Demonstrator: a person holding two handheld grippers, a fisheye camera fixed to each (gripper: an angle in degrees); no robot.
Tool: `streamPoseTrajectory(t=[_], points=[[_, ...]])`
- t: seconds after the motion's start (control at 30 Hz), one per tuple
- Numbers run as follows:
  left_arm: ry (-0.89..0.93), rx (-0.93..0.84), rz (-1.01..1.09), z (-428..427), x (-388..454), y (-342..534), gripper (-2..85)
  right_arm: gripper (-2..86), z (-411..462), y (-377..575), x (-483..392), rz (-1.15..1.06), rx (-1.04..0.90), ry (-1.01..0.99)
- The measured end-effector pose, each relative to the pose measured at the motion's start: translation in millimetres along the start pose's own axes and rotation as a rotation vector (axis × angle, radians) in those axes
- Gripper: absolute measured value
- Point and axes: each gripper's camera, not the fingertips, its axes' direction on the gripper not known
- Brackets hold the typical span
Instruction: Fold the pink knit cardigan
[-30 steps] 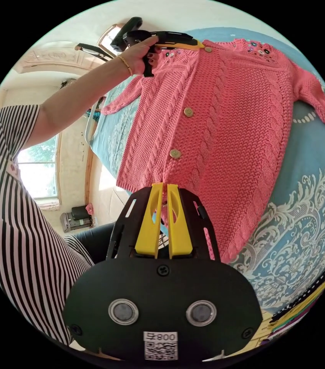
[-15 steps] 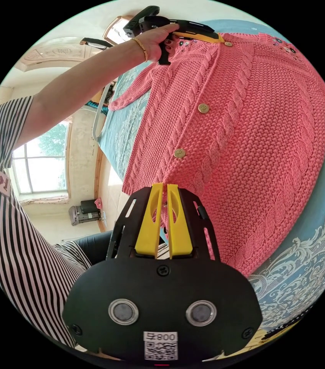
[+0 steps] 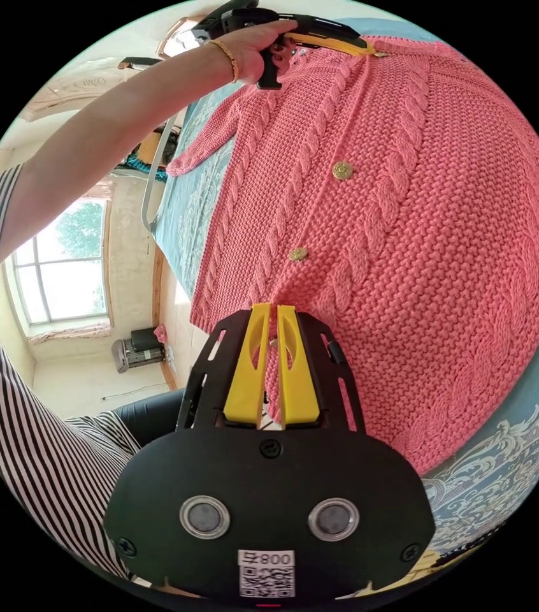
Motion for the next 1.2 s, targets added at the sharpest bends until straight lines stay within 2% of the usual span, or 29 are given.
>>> streamPoseTrajectory(t=[0.13, 0.27, 0.33, 0.4, 0.5, 0.7, 0.77, 0.93, 1.07, 1.2], points=[[-0.019, 0.014, 0.021, -2, 3, 16, 1.3, 2.0, 13, -8, 10, 0.023, -0.004, 0.011], [-0.085, 0.160, -0.024, -29, 7, 48, 0.9, 2.2, 25, -14, 21, 0.043, 0.005, -0.004], [-0.042, 0.182, 0.023, -35, 17, 67, 0.7, 2.4, 27, -16, 25, 0.051, 0.012, -0.016], [-0.014, 0.131, 0.062, -27, 29, 87, 0.6, 2.6, 28, -18, 30, 0.061, 0.022, -0.034], [-0.062, -0.042, 0.100, 7, 40, 118, 0.5, 3.3, 29, -21, 40, 0.079, 0.031, -0.077], [0.096, -0.045, 0.030, 1, 42, 198, 0.3, 5.6, -10, -5, 56, 0.102, 0.090, -0.131], [0.127, -0.118, -0.012, 3, 46, 246, 0.3, 7.0, -22, 8, 61, 0.108, 0.096, -0.108], [0.206, -0.265, -0.185, 16, 51, 334, 0.3, 8.5, 15, 10, 41, 0.027, -0.069, -0.021], [0.231, -0.351, -0.248, 29, 62, 380, 0.2, 7.2, 60, 4, 29, -0.047, -0.193, 0.133], [0.222, -0.382, -0.231, 38, 73, 398, 0.2, 4.4, 66, -3, 41, -0.032, -0.195, 0.153]])
